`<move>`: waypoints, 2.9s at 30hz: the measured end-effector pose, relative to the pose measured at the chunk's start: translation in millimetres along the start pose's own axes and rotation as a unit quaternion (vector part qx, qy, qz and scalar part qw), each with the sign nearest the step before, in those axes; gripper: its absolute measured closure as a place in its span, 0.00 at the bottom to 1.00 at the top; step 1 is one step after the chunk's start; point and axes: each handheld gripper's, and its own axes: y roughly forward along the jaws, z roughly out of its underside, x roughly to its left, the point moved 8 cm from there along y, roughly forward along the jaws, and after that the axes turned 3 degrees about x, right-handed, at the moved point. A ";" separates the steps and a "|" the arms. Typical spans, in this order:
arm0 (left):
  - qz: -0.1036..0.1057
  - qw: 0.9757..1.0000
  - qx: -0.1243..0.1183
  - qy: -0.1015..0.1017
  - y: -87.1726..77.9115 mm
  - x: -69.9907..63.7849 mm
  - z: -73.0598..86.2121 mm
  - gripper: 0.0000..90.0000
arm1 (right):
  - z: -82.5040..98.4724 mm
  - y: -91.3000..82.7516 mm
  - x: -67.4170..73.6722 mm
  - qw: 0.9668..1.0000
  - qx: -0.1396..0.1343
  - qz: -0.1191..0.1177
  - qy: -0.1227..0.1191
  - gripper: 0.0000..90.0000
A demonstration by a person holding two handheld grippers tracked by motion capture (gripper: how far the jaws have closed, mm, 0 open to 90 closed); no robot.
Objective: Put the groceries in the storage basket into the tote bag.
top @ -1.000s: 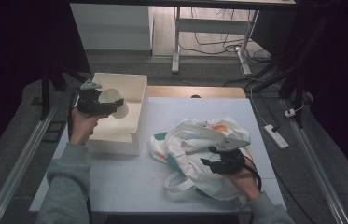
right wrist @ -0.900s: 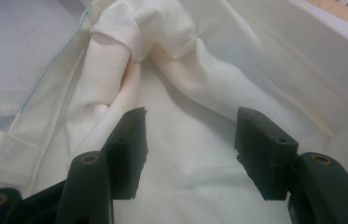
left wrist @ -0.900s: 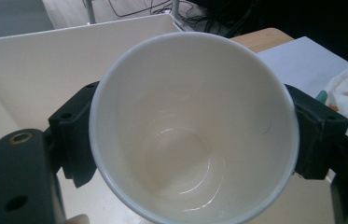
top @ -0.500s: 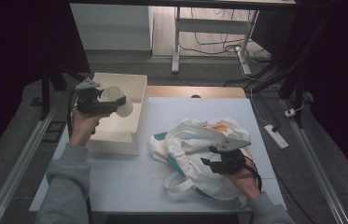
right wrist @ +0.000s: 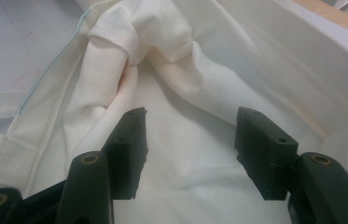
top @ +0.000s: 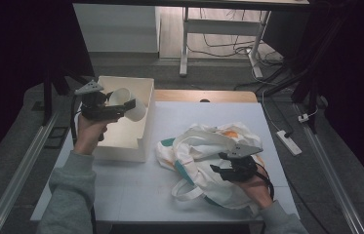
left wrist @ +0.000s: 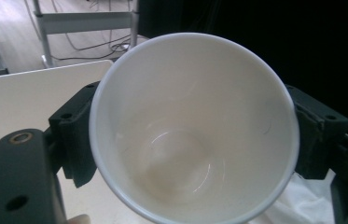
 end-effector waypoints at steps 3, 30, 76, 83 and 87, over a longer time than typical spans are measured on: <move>0.006 1.000 -0.004 0.006 -0.2 -7.6 -2.2 0.21 | -0.1 0.1 0.0 1.000 -0.001 0.000 0.000 0.49; 0.136 0.988 0.018 0.067 23.1 -103.6 -2.7 0.21 | -15.3 -10.7 1.1 0.999 -0.050 0.013 0.003 0.43; 0.208 0.957 0.141 0.146 102.4 -196.9 54.3 0.21 | -72.4 1.3 37.6 0.994 -0.087 0.034 -0.051 0.17; 0.204 0.957 0.144 0.151 104.0 -197.2 56.5 0.20 | -70.4 1.9 39.7 0.994 -0.083 0.032 -0.059 0.24; 0.197 0.959 0.134 0.152 100.0 -194.9 52.9 0.13 | -68.0 1.7 36.4 0.994 -0.079 0.043 -0.058 0.24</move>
